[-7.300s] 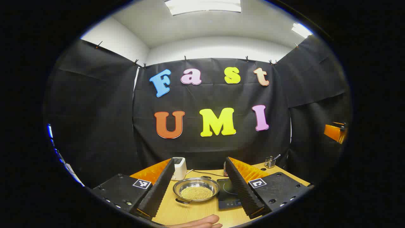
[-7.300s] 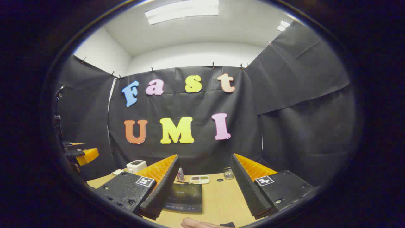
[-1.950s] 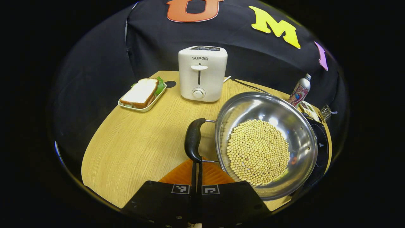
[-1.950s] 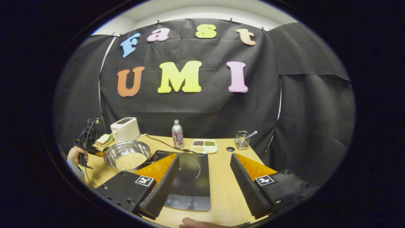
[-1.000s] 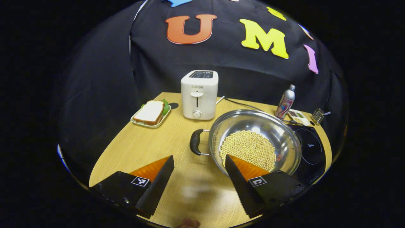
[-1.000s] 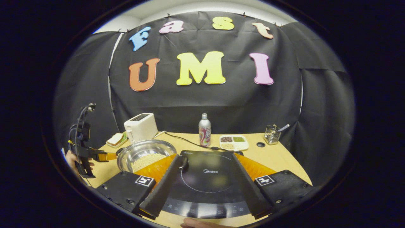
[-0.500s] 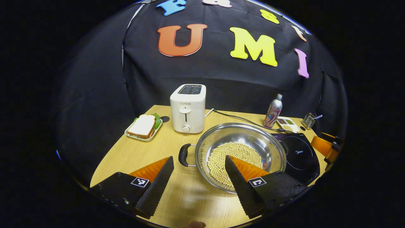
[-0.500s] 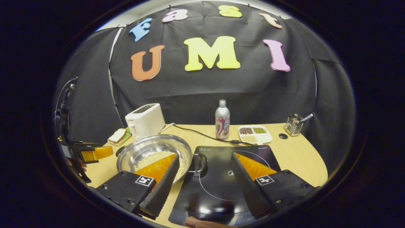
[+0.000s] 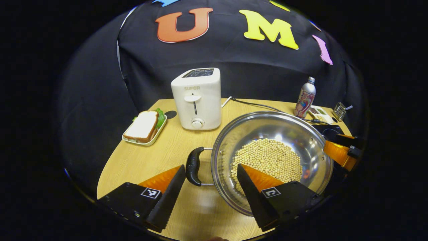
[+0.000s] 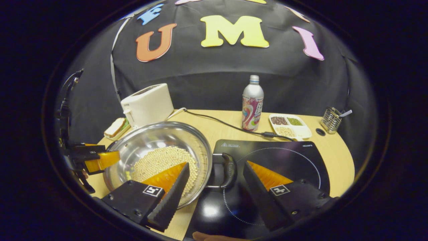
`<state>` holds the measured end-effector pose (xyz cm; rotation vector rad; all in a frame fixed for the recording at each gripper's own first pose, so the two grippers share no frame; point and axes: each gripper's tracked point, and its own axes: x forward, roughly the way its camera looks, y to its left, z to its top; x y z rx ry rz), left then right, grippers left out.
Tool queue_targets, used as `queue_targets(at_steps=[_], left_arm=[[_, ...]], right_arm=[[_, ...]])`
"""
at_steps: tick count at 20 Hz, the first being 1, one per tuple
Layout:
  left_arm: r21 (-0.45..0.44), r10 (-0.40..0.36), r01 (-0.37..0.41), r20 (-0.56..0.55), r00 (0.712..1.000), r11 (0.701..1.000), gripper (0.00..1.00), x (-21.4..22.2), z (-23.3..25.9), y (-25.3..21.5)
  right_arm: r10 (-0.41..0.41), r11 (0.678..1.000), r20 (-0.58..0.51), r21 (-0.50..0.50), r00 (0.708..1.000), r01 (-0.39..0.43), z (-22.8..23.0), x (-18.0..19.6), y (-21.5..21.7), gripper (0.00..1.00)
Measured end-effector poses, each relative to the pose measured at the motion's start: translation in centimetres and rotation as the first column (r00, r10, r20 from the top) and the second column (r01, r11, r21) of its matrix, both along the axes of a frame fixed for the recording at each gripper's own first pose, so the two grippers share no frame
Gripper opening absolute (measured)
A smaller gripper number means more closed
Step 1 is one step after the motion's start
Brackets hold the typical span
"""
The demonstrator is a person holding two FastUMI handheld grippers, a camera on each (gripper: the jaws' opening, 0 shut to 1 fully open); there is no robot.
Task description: First push the handle of the pot to place it horizontally, then grasp the pot with both hands and set it on the induction cooktop.
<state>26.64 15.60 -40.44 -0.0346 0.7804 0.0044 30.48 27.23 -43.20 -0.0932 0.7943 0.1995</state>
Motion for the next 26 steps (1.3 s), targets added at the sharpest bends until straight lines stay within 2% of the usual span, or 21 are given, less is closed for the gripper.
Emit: queue_targets(at_steps=[2,4,5,6,7,8,9,10,11,12,13,15,18,23,25,26], left_arm=[[-0.006,0.001,-0.001,-0.016,1.0,1.0,0.89,0.4,-0.9,0.3],[-0.023,-0.007,0.006,-0.023,1.0,1.0,0.75,0.8,-1.4,0.5],[-0.038,-0.013,0.012,-0.021,1.0,0.999,0.81,0.9,-1.4,0.5],[-0.042,-0.008,0.007,-0.022,1.0,0.999,0.69,0.8,-1.4,0.7],[-0.052,-0.003,0.003,-0.003,1.0,0.999,0.65,1.3,-1.4,0.7],[-0.054,-0.009,0.008,-0.015,1.0,0.999,0.53,1.1,-1.6,0.6],[-0.049,-0.018,0.017,-0.011,1.0,0.999,0.63,1.2,-1.5,0.6],[-0.049,-0.016,0.015,-0.014,1.0,0.999,0.63,1.3,-1.7,0.6],[-0.051,-0.009,0.008,-0.016,1.0,0.999,0.7,1.3,-1.5,0.6],[-0.064,0.007,-0.008,-0.02,1.0,0.998,0.61,1.2,-1.3,0.6],[-0.058,0.012,-0.014,-0.031,0.999,0.998,0.59,1.0,-1.4,0.6],[-0.044,0.013,-0.014,-0.031,0.999,0.999,0.59,0.5,-1.2,0.7],[-0.067,0.026,-0.027,-0.021,0.999,0.997,0.59,-0.7,0.4,0.7],[-0.049,0.026,-0.024,0.036,0.999,0.999,0.59,-2.5,5.3,0.9],[-0.052,0.03,-0.027,0.05,0.998,0.998,0.59,-3.3,7.7,0.5],[-0.046,0.028,-0.026,0.055,0.998,0.999,0.59,-3.8,8.9,0.3]], right_arm=[[-0.004,1.0,-0.031,-0.011,0.999,0.004,-1.1,0.2,0.1,0.98],[-0.012,1.0,-0.032,-0.023,0.999,0.012,-1.4,0.3,0.0,0.96],[-0.027,0.998,-0.053,-0.059,0.998,0.024,-2.1,0.4,-0.5,0.94],[-0.03,0.997,-0.039,-0.067,0.999,0.027,-1.5,0.3,-0.6,0.84],[-0.03,0.995,-0.056,-0.097,0.998,0.024,-1.9,0.4,-0.9,0.75],[-0.043,0.995,-0.044,-0.089,0.998,0.039,-1.8,0.5,-0.8,0.75],[-0.049,0.995,-0.047,-0.091,0.998,0.044,-1.9,0.7,-0.9,0.72],[-0.058,0.995,-0.05,-0.087,0.997,0.054,-1.8,0.8,-1.0,0.7],[-0.068,0.994,-0.052,-0.085,0.996,0.063,-1.8,0.8,-1.0,0.67],[-0.073,0.994,-0.051,-0.082,0.996,0.068,-1.7,0.9,-0.9,0.69],[-0.075,0.995,-0.048,-0.074,0.996,0.071,-1.7,0.9,-0.9,0.62],[-0.087,0.995,-0.066,-0.053,0.994,0.083,-1.6,0.4,-0.9,0.58],[-0.09,0.995,-0.082,-0.038,0.993,0.087,-0.4,-0.9,-0.9,0.58],[-0.063,0.998,-0.03,-0.03,0.998,0.063,4.5,-2.3,-1.2,0.59],[-0.048,0.998,-0.012,-0.033,0.999,0.048,7.0,-2.8,-1.5,0.57],[-0.044,0.999,-0.011,-0.033,0.999,0.043,8.2,-3.2,-1.9,0.59]])
